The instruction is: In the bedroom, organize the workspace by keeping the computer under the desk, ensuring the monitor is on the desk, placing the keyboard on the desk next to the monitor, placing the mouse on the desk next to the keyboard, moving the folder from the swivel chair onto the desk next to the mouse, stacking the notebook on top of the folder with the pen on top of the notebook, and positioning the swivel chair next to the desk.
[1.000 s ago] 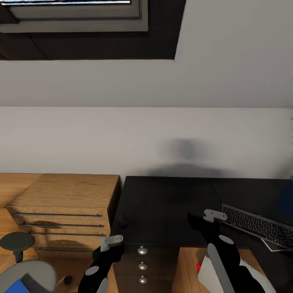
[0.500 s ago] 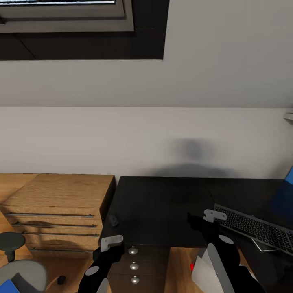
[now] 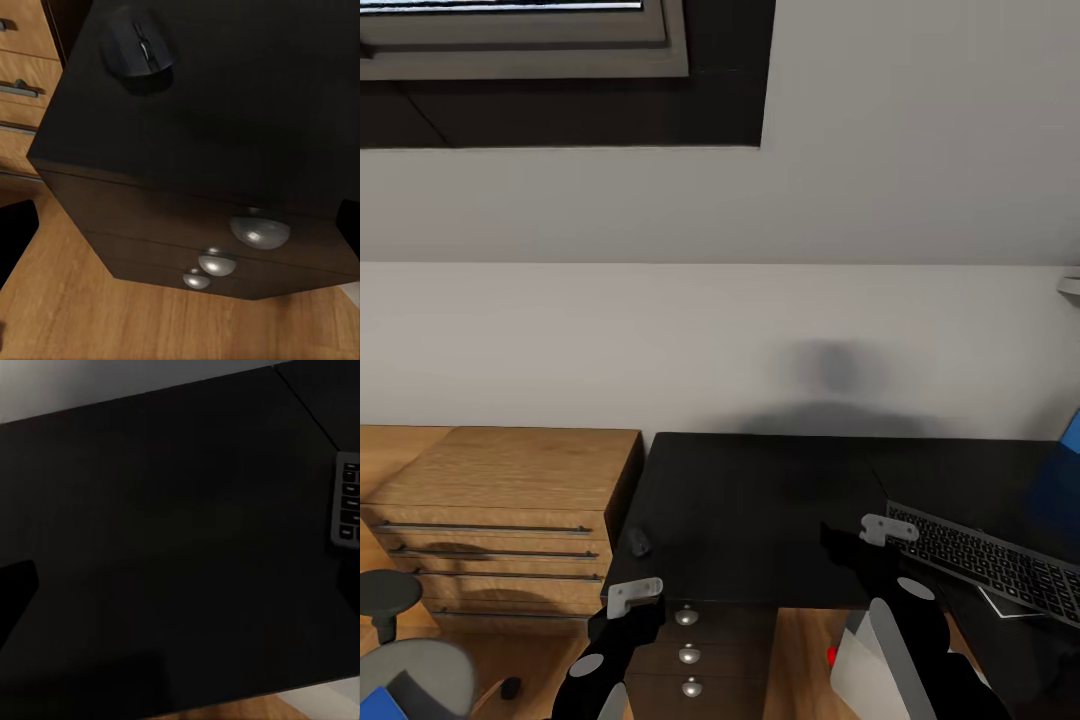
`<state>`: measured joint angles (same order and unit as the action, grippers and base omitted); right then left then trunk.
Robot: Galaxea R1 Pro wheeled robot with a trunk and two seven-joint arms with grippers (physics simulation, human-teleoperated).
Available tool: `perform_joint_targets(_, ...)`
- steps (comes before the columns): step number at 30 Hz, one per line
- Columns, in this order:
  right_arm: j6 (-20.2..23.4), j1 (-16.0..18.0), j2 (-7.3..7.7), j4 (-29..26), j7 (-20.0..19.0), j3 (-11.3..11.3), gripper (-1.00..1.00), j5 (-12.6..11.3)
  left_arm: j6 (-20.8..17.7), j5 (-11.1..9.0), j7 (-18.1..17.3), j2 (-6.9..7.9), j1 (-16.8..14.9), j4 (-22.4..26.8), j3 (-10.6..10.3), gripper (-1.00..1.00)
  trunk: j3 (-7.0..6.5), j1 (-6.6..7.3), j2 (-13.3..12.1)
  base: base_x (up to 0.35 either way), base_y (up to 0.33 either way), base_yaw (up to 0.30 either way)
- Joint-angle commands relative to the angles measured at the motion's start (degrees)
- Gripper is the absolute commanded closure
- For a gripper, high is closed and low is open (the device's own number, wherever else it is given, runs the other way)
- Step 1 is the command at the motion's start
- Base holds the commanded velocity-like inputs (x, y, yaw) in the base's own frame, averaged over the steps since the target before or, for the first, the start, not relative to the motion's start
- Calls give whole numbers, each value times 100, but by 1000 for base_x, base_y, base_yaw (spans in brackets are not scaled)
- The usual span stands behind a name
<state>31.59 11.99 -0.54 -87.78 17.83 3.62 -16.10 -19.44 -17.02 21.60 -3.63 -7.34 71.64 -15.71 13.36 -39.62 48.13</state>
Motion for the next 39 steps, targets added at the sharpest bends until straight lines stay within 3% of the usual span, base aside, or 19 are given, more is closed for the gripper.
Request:
perform_joint_targets(1,14,5,1,-12,56,7,-100,-60,-16,-56,48,2,-4,8,-13,-100,8,-1,7,0,0,0)
perform_joint_targets(9,7,5,-54,-7,47,-1,-100,-60,-16,-50,44,2,-4,11,-109,-100,-1,-1,7,0,0,-59)
perform_joint_targets(15,5,5,-84,5,37,-2,-100,-60,-14,-48,55,2,-4,8,-309,-100,-22,-1,7,4,0,-233)
perform_joint_targets(28,-29,6,-95,7,42,9,-100,-60,-7,-55,55,8,-4,14,-336,-100,-20,-1,7,136,0,-121)
perform_joint_targets(29,-46,5,-182,55,42,12,-100,-59,-13,-56,47,5,-4,61,-342,-100,-20,-1,7,12,0,-5)
perform_joint_targets(34,-469,9,-301,206,26,23,-100,-41,-27,-63,40,2,-4,489,-369,-100,-20,-1,7,5,0,-2)
perform_joint_targets(36,-650,10,-308,218,16,51,-100,-38,-48,-64,39,-17,-4,654,-388,-100,-20,-1,7,1,0,0)
perform_joint_targets(38,-771,12,-315,249,19,96,-100,-34,-83,-63,42,-114,-6,843,-395,-100,-20,-1,7,0,0,0)
perform_joint_targets(39,-818,18,-321,289,25,121,-100,-28,-149,-54,44,-238,-7,970,-393,-100,-20,-1,7,0,0,0)
